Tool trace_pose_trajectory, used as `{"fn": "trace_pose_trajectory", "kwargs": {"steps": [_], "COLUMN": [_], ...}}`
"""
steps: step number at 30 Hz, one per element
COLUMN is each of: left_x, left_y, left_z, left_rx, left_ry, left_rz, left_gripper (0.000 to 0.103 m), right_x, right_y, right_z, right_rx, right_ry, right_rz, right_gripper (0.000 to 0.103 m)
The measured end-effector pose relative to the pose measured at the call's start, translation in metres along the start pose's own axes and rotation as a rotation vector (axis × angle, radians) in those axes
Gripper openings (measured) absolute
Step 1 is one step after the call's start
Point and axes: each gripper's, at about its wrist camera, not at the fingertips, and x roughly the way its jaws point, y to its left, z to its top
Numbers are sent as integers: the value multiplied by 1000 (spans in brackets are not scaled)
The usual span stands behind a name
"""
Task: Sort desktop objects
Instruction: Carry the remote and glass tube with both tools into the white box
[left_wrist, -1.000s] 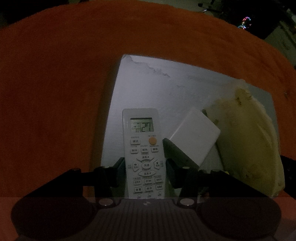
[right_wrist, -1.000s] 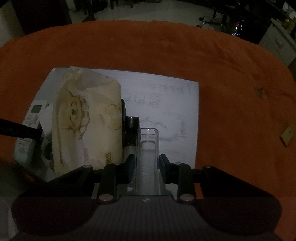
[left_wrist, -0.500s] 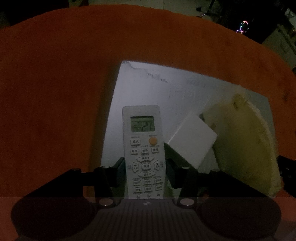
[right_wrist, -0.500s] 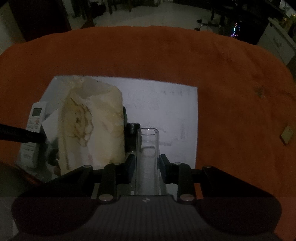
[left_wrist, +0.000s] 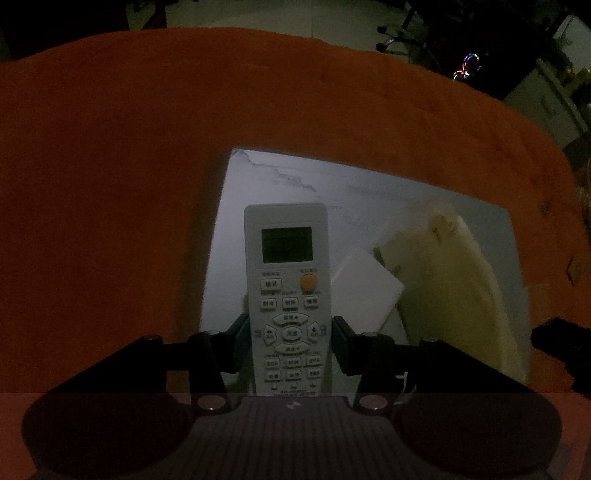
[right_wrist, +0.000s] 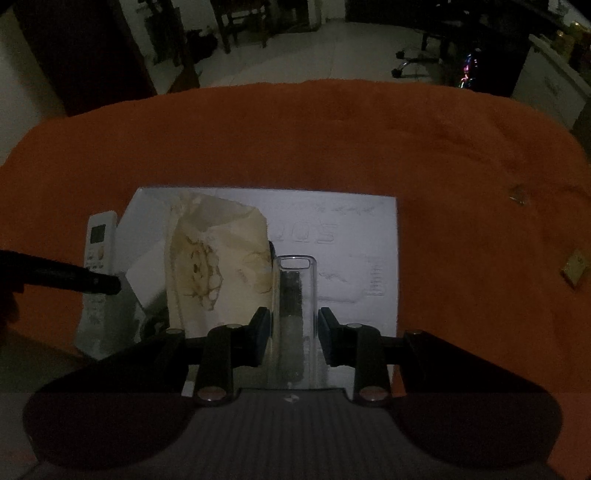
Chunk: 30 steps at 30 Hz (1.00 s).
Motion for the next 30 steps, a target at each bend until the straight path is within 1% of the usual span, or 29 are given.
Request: {"fn": "trace_pose_trajectory", "kwargs": {"steps": [4, 7, 9, 12, 17, 21, 25, 30], "left_x": [-6, -11, -17, -34, -74, -108, -133, -160], "left_y": [-2, -1, -5, -12, -19, -23, -29, -30], "left_z": [4, 6, 7, 5, -2, -16, -42, -83], "left_rx": [40, 30, 44, 99, 152, 199, 256, 307], "left_ry": [-9, -12, -5, -20, -47, -61, -70, -85], "left_rz": [-7, -15, -12, -28, -92, -133, -180, -268], "left_gripper": [41, 41, 41, 41, 41, 41, 41, 41], "right_x": [-10, -17, -25, -43, -76, -102, -127, -149], "right_y": [-10, -18, -21, -22, -17, -13, -1, 14], "right_z": [2, 1, 2, 2, 2, 0, -12, -40], "right_rx": [24, 32, 42, 60, 46, 53, 40, 22], "right_ry": [-18, -27, -35, -62, -110, -136, -153, -122], "right_rz": [7, -7, 3, 46, 93, 137, 189, 228], "right_gripper": [31, 31, 31, 31, 31, 31, 31, 31]}}
